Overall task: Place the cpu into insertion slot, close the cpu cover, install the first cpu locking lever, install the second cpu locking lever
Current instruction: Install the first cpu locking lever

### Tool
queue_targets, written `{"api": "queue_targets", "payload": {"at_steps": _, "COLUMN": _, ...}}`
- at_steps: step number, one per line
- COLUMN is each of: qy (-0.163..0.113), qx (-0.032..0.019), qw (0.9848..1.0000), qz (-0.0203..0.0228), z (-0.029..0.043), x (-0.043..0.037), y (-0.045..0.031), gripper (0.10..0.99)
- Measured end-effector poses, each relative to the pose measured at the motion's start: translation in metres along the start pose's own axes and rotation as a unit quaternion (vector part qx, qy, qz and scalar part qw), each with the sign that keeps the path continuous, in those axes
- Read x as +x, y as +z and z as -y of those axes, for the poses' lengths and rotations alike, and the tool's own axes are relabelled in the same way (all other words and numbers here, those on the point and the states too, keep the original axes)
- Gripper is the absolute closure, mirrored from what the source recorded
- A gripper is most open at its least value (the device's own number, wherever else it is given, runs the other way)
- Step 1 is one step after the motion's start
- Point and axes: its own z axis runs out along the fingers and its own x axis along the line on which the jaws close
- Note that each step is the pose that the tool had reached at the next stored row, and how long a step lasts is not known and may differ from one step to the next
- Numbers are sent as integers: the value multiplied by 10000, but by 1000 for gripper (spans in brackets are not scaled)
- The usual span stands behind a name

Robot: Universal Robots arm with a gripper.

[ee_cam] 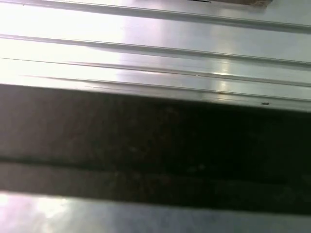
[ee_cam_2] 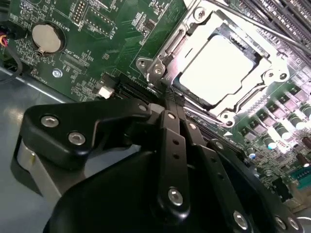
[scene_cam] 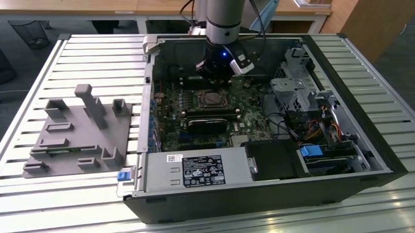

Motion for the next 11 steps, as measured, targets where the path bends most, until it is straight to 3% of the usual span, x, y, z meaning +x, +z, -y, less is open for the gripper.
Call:
{"api": "queue_targets", "payload": {"at_steps": 7, "qy": -2, "qx": 108, "qw": 9999, "qz": -9, "z": 2, "x": -4, "y": 13, "gripper": 965}}
{"api": "queue_targets", "payload": {"at_steps": 11, "qy": -2, "qx": 134, "qw": 9999, "qz": -11, "z": 3, "x": -4, "y": 20, "gripper": 965}}
